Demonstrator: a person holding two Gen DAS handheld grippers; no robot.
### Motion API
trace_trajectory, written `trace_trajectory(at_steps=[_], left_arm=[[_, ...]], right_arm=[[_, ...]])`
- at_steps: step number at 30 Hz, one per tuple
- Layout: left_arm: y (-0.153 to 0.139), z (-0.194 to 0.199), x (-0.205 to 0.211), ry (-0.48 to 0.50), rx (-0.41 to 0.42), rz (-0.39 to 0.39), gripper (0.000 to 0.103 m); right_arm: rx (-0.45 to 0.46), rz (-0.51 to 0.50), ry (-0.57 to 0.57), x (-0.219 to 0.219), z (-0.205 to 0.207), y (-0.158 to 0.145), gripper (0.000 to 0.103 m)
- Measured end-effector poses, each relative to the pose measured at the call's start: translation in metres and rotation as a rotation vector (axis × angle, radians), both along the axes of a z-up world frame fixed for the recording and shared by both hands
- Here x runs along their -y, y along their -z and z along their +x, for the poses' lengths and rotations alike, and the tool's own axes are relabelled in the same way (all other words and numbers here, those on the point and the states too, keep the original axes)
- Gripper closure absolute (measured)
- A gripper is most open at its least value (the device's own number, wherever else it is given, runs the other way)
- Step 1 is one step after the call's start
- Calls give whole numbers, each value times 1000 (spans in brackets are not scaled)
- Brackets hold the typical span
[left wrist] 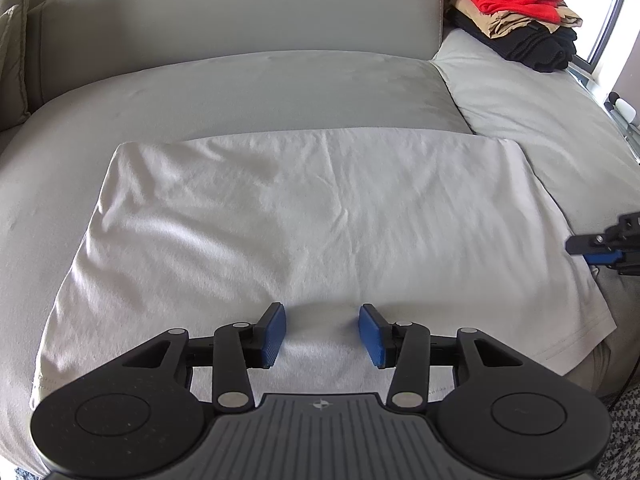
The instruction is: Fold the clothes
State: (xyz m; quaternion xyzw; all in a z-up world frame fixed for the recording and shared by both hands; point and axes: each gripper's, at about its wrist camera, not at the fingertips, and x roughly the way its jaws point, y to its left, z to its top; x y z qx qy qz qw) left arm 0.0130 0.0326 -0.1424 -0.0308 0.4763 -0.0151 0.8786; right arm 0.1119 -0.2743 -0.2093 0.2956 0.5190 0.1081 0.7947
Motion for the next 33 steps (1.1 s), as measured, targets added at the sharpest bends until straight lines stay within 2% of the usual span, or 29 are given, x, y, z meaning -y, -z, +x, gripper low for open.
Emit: trace_trajectory(at_steps=[4, 7, 9, 10, 13, 16, 18, 20, 21, 24, 26, 29, 30, 31, 32, 33], left_arm=[[0, 0, -1, -4, 1, -7, 58], [0, 0, -1, -4, 3, -6, 57], [0, 0, -1, -4, 4, -4, 57], [0, -1, 0, -3, 4, -1, 57], [1, 0, 2, 0, 6, 10, 57], [1, -1, 2, 4, 11, 20, 57], [0, -1, 1, -2, 14, 20, 57], [-3, -3, 0, -14, 30, 19, 58], [-6, -5, 0, -24, 53, 19, 64], [-15, 2, -3, -61, 146, 52, 65], [-14, 16, -9, -105, 162, 75, 70], [1, 36, -21, -185, 95, 110, 74], [5, 39, -25, -209, 73, 121, 72], [10, 42, -29, -233, 52, 131, 67], [12, 43, -32, -249, 42, 144, 66], [11, 42, -35, -258, 42, 160, 66]], right_arm=[[0, 50, 51, 6, 0, 5, 82], [-10, 41, 64, 9, -4, 6, 99], [10, 17, 62, 9, -9, 2, 99], [38, -25, 53, 6, -12, -2, 99], [133, -248, 4, -15, -19, -17, 99], [179, -408, -61, -39, -24, -22, 99], [203, -443, -57, -44, -29, -28, 89], [255, -428, -15, -43, -35, -38, 82], [293, -404, 6, -41, -36, -43, 82], [347, -281, 44, -38, -19, -46, 83], [312, -181, 29, -44, 3, -35, 83], [203, -55, 11, -53, 37, -10, 83], [169, -46, 30, -53, 44, -2, 83], [135, -37, 49, -52, 52, 6, 90], [115, -55, 81, -50, 57, 11, 99], [120, -104, 132, -44, 57, 9, 102]])
